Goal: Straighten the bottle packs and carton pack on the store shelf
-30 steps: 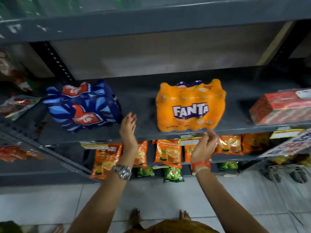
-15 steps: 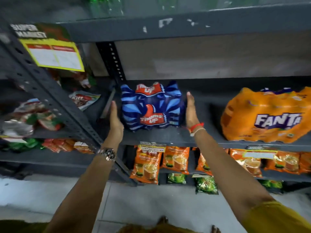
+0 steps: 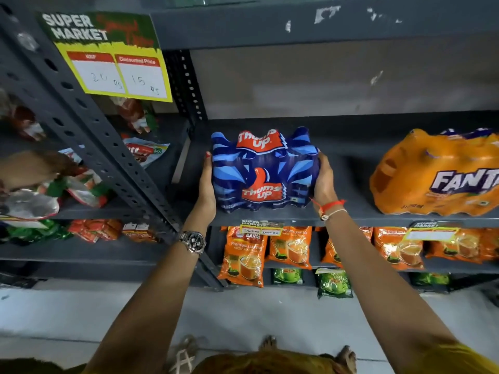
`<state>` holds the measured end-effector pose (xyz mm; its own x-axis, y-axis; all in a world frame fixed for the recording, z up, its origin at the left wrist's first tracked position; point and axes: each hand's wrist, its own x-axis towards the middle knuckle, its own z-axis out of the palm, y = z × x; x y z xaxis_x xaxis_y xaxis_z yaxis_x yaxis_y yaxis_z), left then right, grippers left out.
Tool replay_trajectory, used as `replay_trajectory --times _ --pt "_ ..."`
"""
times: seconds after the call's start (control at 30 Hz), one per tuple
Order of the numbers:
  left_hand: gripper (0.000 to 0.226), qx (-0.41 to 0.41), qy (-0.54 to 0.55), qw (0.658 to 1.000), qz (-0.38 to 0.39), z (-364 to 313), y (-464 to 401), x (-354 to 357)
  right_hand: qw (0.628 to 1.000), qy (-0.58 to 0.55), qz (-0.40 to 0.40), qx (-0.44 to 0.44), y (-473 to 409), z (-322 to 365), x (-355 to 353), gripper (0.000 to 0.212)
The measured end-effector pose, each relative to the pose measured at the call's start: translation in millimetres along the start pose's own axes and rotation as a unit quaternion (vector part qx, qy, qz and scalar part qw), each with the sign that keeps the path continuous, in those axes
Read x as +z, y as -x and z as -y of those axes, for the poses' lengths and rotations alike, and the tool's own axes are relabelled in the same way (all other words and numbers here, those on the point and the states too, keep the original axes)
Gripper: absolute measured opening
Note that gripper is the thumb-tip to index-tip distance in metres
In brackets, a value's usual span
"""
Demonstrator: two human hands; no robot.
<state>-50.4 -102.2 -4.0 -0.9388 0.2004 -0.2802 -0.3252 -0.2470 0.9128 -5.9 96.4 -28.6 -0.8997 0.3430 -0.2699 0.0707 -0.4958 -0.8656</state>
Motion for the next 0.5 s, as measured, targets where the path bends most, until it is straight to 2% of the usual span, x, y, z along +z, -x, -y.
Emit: replay_trajectory --times 0.23,0.4,0.5 --pt "0.040 0.015 -0.005 1.000 0.016 6.2 8.9 -5.1 1.000 -0.001 -0.018 0.011 6.2 -12.1 -3.7 0.046" --pt "0.042 0.019 -0.003 1.000 0.009 5.2 9.3 -5.7 1.000 -0.016 -0.019 0.007 15.5 -8.4 -0.4 0.044" --pt "0.045 0.010 -0.032 0.999 -0.017 5.9 11.6 -3.8 0.999 0.011 -0.028 0.018 17.0 -4.3 1.0 0.052"
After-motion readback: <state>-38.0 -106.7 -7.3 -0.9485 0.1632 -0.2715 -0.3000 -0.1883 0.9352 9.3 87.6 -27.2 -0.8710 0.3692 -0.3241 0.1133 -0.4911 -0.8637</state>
